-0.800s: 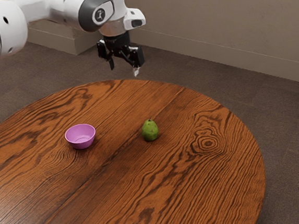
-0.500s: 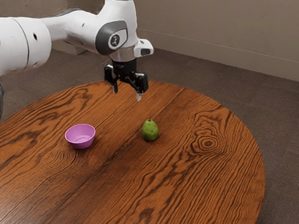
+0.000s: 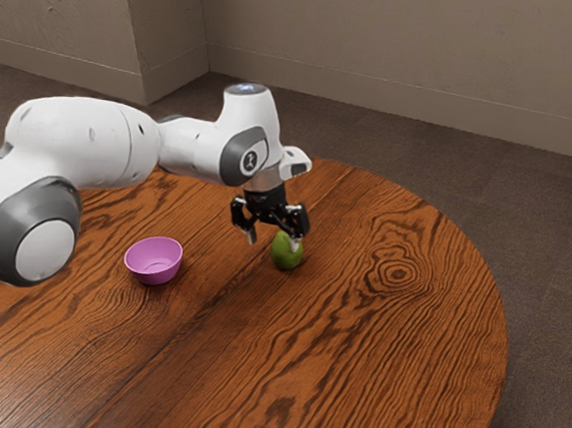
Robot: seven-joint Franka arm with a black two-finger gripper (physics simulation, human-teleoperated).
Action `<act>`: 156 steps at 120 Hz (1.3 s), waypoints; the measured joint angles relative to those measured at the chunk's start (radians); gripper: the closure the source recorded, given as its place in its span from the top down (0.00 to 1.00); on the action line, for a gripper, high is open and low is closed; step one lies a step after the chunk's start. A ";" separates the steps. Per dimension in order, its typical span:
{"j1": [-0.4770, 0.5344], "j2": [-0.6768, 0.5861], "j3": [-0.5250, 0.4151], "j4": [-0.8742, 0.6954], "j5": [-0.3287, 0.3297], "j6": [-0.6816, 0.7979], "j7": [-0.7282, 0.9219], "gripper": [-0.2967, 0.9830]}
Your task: Place the pear in the bowl.
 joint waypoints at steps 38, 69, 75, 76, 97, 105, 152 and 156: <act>0.032 0.072 -0.029 0.017 -0.038 0.151 -0.002 0.71; 0.047 0.103 -0.050 0.036 -0.041 0.206 -0.003 0.64; 0.047 0.108 -0.051 0.037 -0.041 0.211 -0.003 0.63; 0.047 0.109 -0.052 0.037 -0.041 0.212 -0.003 0.63; 0.047 0.131 -0.056 0.061 -0.041 0.221 -0.005 0.61; 0.047 0.143 -0.057 0.074 -0.041 0.223 -0.005 0.60; 0.048 0.151 -0.060 0.088 -0.039 0.227 -0.006 0.59; 0.048 0.147 -0.058 0.086 -0.038 0.226 -0.007 0.58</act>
